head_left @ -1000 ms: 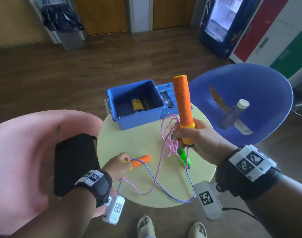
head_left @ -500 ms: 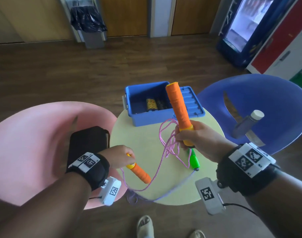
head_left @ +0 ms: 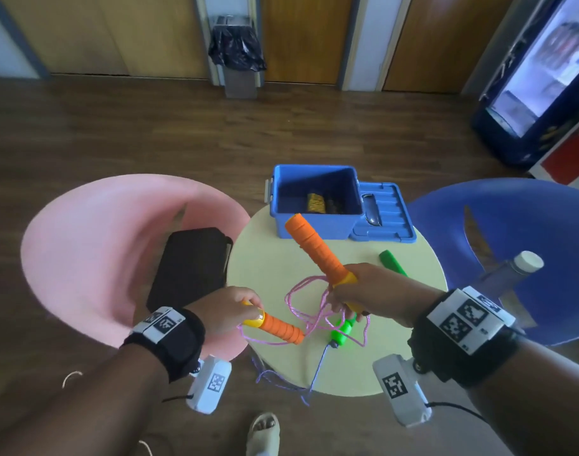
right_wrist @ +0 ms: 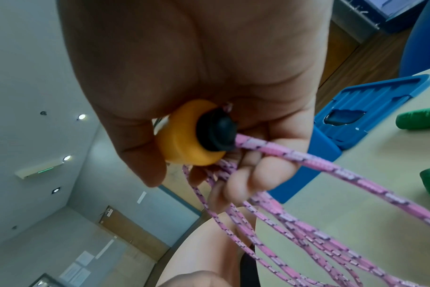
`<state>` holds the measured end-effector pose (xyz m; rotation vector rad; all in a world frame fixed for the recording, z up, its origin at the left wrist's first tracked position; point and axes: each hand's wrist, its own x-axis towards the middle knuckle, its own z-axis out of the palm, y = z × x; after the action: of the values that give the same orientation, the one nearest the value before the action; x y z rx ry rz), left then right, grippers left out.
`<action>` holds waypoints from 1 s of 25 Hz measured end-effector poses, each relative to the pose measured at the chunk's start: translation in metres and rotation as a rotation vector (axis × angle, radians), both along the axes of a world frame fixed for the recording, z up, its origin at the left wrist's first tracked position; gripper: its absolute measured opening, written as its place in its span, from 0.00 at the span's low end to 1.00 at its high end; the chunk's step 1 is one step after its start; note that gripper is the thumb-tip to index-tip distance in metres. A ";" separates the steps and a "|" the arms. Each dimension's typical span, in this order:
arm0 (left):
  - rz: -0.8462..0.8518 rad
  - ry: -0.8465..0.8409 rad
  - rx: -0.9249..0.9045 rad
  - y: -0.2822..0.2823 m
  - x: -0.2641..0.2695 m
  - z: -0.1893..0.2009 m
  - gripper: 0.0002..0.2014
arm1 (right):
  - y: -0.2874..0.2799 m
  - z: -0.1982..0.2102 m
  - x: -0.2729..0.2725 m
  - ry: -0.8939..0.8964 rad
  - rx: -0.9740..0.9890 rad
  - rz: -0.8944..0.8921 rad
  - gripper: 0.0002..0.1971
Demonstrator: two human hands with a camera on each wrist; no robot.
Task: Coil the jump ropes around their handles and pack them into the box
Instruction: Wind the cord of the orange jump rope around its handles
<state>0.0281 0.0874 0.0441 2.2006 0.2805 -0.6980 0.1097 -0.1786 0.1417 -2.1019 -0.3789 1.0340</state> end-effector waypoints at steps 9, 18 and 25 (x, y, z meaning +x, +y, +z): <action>0.009 0.089 -0.120 -0.107 -0.048 -0.002 0.18 | -0.114 0.002 -0.024 0.375 -0.050 0.338 0.23; 0.430 -0.240 -0.396 -0.187 -0.061 0.013 0.15 | -0.179 -0.018 -0.028 0.145 -0.040 -0.001 0.16; 0.686 -0.360 -0.605 -0.246 -0.041 0.044 0.13 | -0.182 -0.013 -0.026 0.090 0.107 -0.340 0.23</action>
<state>-0.0126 -0.1583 0.0882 1.4672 0.5209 0.0122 0.0835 -0.3608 0.1286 -1.9320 -0.0274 0.8822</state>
